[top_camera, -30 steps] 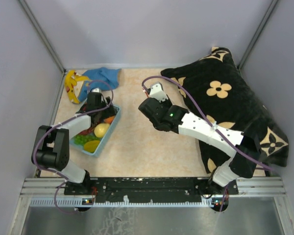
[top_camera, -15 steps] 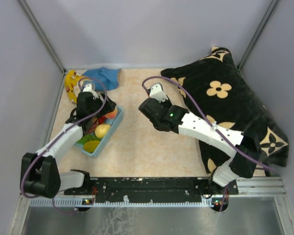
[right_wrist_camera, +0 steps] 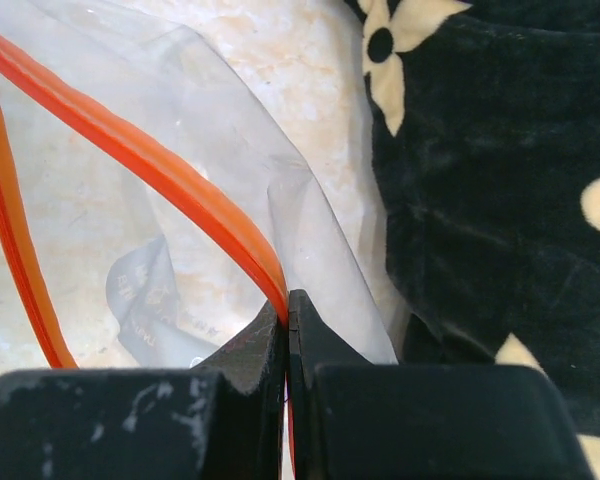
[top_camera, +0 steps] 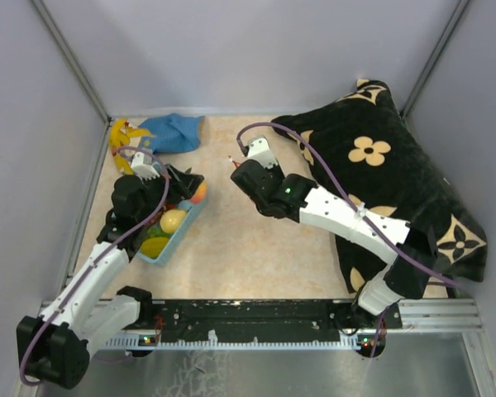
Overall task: Place the food in the zip-top bag and seal the zipper
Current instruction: Place the fake fruit in the zipper food storage bag.
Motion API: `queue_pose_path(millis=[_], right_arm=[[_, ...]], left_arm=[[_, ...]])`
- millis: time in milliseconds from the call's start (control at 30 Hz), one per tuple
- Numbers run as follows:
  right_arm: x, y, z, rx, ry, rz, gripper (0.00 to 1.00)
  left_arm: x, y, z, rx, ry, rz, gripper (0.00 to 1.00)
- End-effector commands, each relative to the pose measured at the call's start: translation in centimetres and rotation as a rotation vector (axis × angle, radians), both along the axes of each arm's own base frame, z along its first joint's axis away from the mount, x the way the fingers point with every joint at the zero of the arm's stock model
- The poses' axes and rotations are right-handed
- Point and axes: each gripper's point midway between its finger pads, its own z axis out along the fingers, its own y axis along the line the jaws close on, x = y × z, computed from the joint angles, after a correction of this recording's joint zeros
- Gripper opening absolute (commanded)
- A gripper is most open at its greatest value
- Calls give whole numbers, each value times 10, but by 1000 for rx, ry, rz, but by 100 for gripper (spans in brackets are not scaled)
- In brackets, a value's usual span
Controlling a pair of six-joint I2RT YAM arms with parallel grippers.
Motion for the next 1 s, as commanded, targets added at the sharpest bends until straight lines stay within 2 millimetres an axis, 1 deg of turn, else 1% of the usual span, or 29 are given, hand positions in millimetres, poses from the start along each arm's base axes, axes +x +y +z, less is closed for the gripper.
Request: queue_pose_path(millis=[0,200,367,533,633,667,733,767,900,967], right_arm=[[5,26,19,123,-20,24,0],[3,38,18,160,5,53,0],[1,45,18,195,25,74,0],[-4,58,17,251,59,111,0],[-7,65,17,287,78,134,0],[-8,68,18,299,83,142,0],[-10,71,19,320,92,153,0],[-11,72,21,331,95,156,0],[-15,75,25,364,104,171,0],[-18,79,26,382,116,189,0]], left_arm=[[-22,-25,32,-129,-90,-114,39],[-40,-48,54,-175,-164,-167,39],[-51,-67,66,-262,-204,-217,39],[-55,-82,77,-324,-254,-212,38],[-54,-86,78,-380,-282,-175,37],[-54,-85,83,-412,-310,-157,37],[-53,-87,81,-441,-327,-132,36],[-52,-88,76,-445,-324,-116,35],[-46,-90,64,-418,-342,-46,34],[-47,-90,64,-408,-366,-21,34]])
